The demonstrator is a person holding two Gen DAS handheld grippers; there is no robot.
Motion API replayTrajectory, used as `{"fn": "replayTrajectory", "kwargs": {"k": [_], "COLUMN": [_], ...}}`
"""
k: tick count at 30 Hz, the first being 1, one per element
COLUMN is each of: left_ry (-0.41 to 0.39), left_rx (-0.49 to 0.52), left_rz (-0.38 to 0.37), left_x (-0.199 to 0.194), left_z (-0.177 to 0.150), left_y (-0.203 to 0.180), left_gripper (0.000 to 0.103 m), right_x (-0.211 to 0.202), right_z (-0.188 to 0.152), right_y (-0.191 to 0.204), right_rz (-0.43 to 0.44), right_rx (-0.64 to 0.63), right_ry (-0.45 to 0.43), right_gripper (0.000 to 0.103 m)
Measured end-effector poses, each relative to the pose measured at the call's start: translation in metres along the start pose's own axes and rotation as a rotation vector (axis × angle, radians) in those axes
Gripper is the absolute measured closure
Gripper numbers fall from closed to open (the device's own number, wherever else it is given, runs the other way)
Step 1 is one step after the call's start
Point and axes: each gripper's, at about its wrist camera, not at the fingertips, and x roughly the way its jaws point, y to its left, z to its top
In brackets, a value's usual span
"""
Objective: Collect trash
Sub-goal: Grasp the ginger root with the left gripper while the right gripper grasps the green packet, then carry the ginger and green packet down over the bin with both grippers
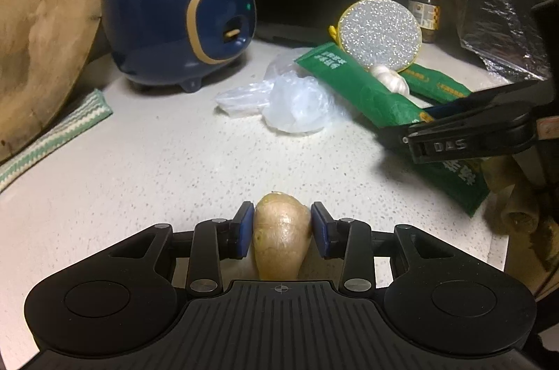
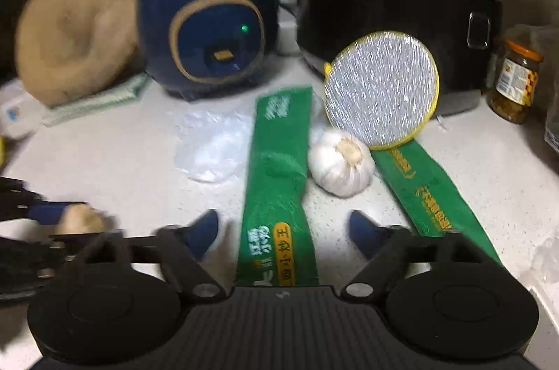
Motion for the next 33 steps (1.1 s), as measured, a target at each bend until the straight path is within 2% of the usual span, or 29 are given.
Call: {"fn": "replayTrajectory", "kwargs": {"k": [1,4,8,12,16,19,21,23,25,29,33], "left_ry": [0.002,0.003,-0.035,-0.12,-0.203,-0.194,-0.131,-0.014,0.113,0.359,0.533], "left_rx": [-0.007,-0.052,-0.086,-0.055,0.012,0.068,0.089,0.088,0.079,0.014,-0.019], "left_rz": [-0.006,-0.022,-0.038,-0.106,-0.24,-0.383,-0.478,-0.563,-0.598,-0.547,-0.451], "left_x": [-0.001,-0.002,-0.012,-0.047,-0.085,-0.097,-0.085,-0.057,-0.017,0.082,0.172], "left_z": [-0.001,-0.002,-0.008,-0.016,-0.035,-0.062,-0.083,-0.109,-0.134,-0.18,-0.218], "left_y": [0.001,0.006,0.002,-0.027,-0.075,-0.116,-0.141,-0.165,-0.185,-0.215,-0.234], "left_gripper": [0.062,0.063,0.063,0.063,0.063,0.063,0.063,0.063,0.063,0.063,0.063], "right_x": [-0.002,-0.018,-0.067,-0.121,-0.168,-0.198,-0.211,-0.22,-0.222,-0.2,-0.163], "right_z": [-0.001,-0.002,-0.015,-0.041,-0.086,-0.131,-0.162,-0.192,-0.223,-0.273,-0.311], "right_y": [0.003,0.003,0.006,-0.001,-0.025,-0.044,-0.057,-0.07,-0.082,-0.103,-0.127], "right_rz": [-0.017,0.052,0.141,0.18,0.162,0.112,0.062,0.006,-0.05,-0.152,-0.129], "right_rx": [-0.012,0.007,0.004,0.002,0.046,0.087,0.117,0.143,0.162,0.205,0.318], "right_ry": [-0.011,0.0,-0.051,-0.107,-0.164,-0.205,-0.217,-0.205,-0.167,-0.04,0.093], "right_gripper": [0.069,0.084,0.085,0.086,0.086,0.086,0.086,0.086,0.086,0.086,0.086]}}
